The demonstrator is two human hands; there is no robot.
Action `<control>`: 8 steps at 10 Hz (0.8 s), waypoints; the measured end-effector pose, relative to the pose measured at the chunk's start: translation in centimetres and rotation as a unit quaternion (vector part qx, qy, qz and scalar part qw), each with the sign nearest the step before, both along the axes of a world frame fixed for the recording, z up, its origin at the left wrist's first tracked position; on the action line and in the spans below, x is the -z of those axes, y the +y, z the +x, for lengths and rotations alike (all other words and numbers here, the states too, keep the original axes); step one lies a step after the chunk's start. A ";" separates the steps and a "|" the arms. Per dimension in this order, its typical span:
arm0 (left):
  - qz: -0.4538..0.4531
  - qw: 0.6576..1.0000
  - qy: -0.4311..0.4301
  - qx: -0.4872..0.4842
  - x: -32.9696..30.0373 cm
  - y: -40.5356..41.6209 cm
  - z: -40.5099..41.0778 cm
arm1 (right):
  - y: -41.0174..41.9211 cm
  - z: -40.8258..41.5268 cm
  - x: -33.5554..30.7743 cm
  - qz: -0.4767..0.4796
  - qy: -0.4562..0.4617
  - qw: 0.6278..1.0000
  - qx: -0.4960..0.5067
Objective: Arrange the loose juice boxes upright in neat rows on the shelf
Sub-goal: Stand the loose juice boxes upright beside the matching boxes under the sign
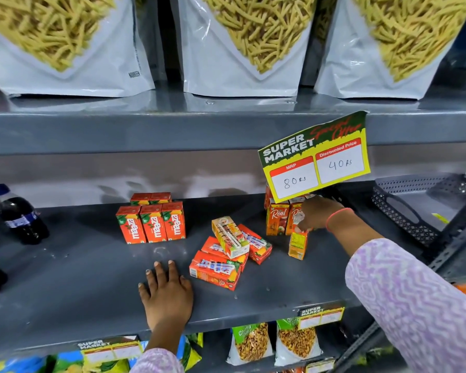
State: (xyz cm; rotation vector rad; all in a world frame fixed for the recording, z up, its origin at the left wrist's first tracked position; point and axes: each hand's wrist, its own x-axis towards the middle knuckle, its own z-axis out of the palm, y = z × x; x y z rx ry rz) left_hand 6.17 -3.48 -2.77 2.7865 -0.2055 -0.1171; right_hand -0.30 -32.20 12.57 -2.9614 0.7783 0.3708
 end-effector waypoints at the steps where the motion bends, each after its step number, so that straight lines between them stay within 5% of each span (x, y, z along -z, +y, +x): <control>1: 0.000 1.000 -0.008 0.000 0.0 0.0 0.0 | -0.3 -0.1 -0.1 0.039 -0.013 0.999 0.019; 5: 0.000 1.000 -0.008 0.001 0.0 0.0 -0.1 | 0.1 0.1 0.6 0.065 -0.082 0.988 0.116; 7: 0.004 1.000 -0.007 0.001 -0.2 0.0 -0.1 | 1.5 0.3 0.1 -0.030 -0.074 0.989 0.122; 8: 0.004 1.000 -0.007 0.002 -0.1 -0.1 -0.2 | 4.4 0.9 -0.5 -0.054 -0.186 0.978 0.078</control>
